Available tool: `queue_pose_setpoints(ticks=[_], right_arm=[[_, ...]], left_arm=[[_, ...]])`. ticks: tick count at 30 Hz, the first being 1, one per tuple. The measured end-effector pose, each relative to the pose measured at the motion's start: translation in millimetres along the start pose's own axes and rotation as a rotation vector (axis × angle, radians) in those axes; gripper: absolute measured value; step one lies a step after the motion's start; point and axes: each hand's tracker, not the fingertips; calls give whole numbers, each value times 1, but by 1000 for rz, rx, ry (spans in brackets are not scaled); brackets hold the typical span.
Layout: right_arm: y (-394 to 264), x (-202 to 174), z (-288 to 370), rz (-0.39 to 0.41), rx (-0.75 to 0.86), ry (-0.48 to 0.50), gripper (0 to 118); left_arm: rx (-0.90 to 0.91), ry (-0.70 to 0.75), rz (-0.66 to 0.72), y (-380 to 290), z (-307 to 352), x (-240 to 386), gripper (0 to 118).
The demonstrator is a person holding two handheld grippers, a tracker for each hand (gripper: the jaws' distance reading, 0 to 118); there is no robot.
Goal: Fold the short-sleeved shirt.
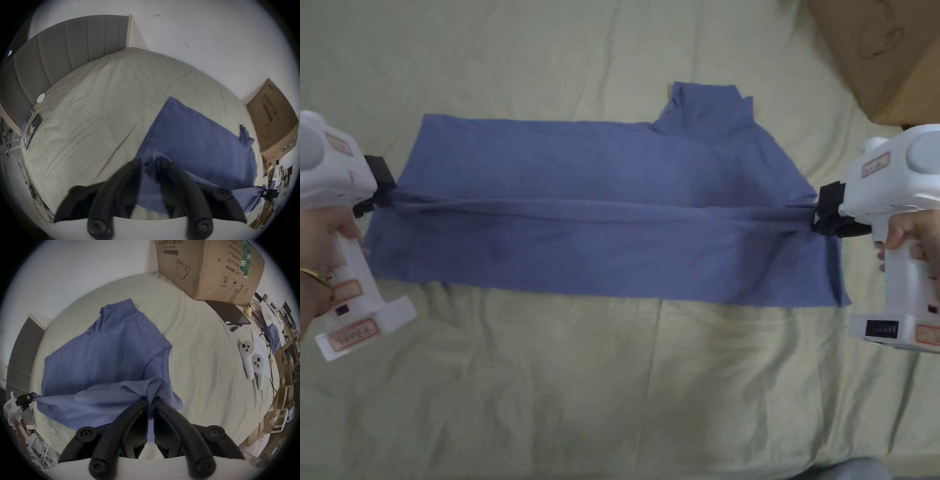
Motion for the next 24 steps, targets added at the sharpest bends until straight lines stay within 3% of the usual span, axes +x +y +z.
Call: queue_pose_setpoints(ticks=[1,3,4,5,10,17,20,24], right_arm=[[4,-2,-9,7,-16,-12,14],[11,-4,-27,0,-25,-33,58],[12,-3,-31,-9,-24,-48,97],[13,-2,-36,-17,-20,-59,108],[-1,9,-13,-50,102,-31,108],[-69,8,101,101,546,31,108],[-112,7,147,108,717,77,110],[-161,-5,185,142,856,126,110]], left_arm=[[-4,27,3,1,-7,2,62],[-15,17,21,2,-21,0,96],[-25,22,30,3,-24,0,102],[-21,22,39,2,-25,-1,102],[64,-10,-8,-7,0,-6,102],[380,-101,-195,-48,102,-4,102],[494,-118,-247,-74,146,-7,100],[606,-162,-342,-108,192,-11,84]])
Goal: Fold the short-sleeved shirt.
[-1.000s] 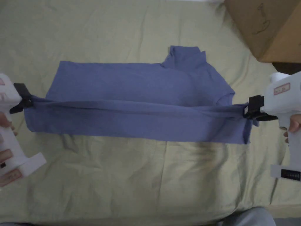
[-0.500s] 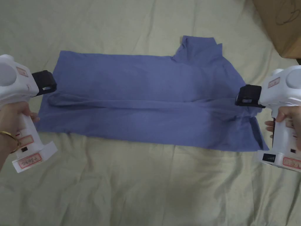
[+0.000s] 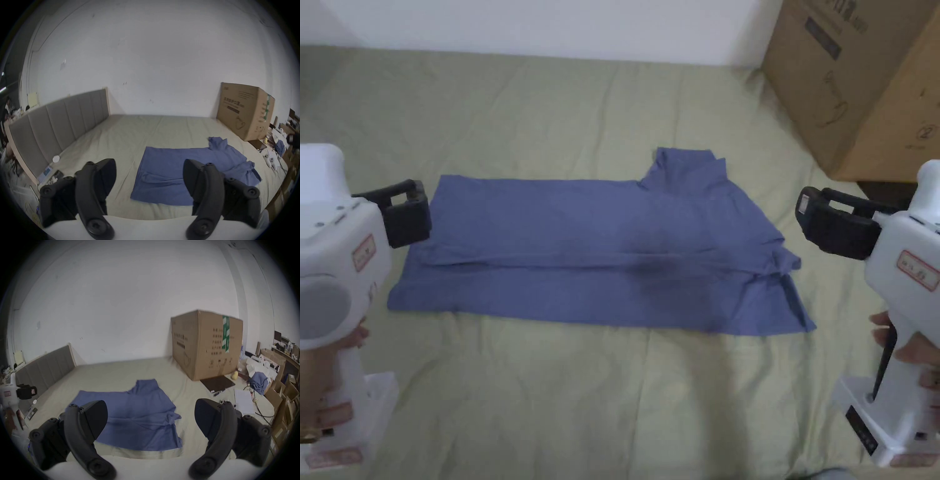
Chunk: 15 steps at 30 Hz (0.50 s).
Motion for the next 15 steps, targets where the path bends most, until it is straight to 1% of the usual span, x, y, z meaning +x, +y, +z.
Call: queue_pose_setpoints(ticks=[2,3,4,5,6,7,9,10,11,15], right_arm=[[-3,-9,21,-11,49,10,108],[-3,-11,28,-13,50,9,103],[-4,-13,33,-14,57,10,85],[-5,-17,38,-15,63,10,58],[-6,-21,43,-12,64,7,35],[-6,-29,50,-5,69,1,12],[-10,-38,55,12,81,-19,4],[-13,-41,56,20,81,-13,0],[-13,-40,57,26,69,1,0],[-21,-43,54,21,44,10,0]], left_arm=[[28,-12,-13,-3,19,2,73],[36,-18,-15,-5,27,3,64],[36,-21,-15,-6,33,3,46],[46,-26,-14,-8,39,4,28],[57,-29,-16,-11,42,5,13],[64,-27,-19,-13,45,6,2],[85,-22,-19,-18,51,7,0],[83,-39,-11,-21,51,6,0],[80,-57,-1,-23,52,5,0],[38,-67,-3,-29,47,7,0]])
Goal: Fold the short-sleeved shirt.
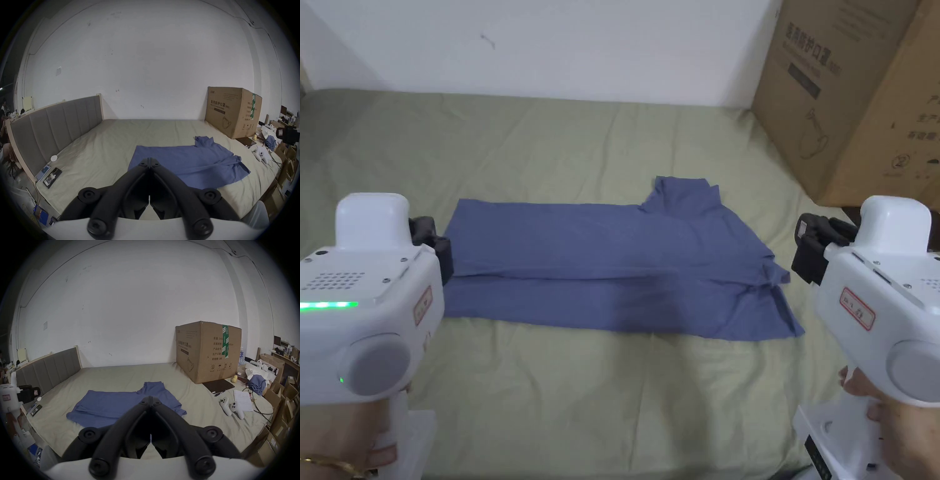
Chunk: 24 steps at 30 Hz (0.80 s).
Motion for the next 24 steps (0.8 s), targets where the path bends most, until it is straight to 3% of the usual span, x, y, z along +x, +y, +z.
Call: queue_pose_setpoints(ticks=[6,7,9,10,21,24], right_arm=[[-3,1,-8,-1,-30,17,0],[-4,0,-11,1,-37,12,0],[-5,-2,-14,2,-44,7,0],[-6,-1,-18,-1,-50,7,0],[-24,8,-64,3,-182,-31,0],[-31,14,-77,-4,-221,-44,0]], left_arm=[[-140,19,-14,15,-37,-21,2],[-179,4,15,19,-47,-26,22],[-344,-6,92,24,-77,-40,88],[-419,-17,133,22,-97,-49,109],[-879,121,119,-36,-236,-74,109],[-909,170,101,-53,-255,-73,100]])
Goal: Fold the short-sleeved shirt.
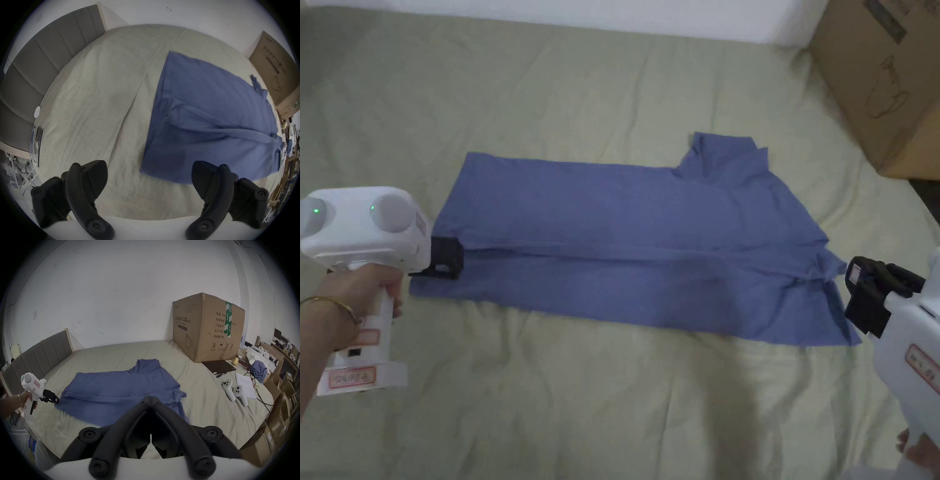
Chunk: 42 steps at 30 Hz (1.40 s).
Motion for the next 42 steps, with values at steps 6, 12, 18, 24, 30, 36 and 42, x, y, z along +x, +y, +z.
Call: queue_pose_setpoints(ticks=[6,12,18,24,30,36,42], right_arm=[[-2,5,-17,-3,-48,-39,0],[13,16,-43,8,-127,-64,0],[28,43,-98,1,-418,-63,114],[11,66,-156,58,-597,-80,114],[-39,84,-202,-44,-771,-189,84],[-40,84,-191,-117,-762,-125,15],[7,109,-143,-226,-675,29,6]], left_arm=[[-43,-70,35,-12,-19,9,44],[13,-73,14,-12,10,12,2],[120,-167,92,-16,49,3,2],[173,-154,62,-17,58,-1,2],[150,-137,67,-20,47,-4,2],[156,-129,95,-24,41,-9,2],[171,-211,152,-28,69,-26,2]])
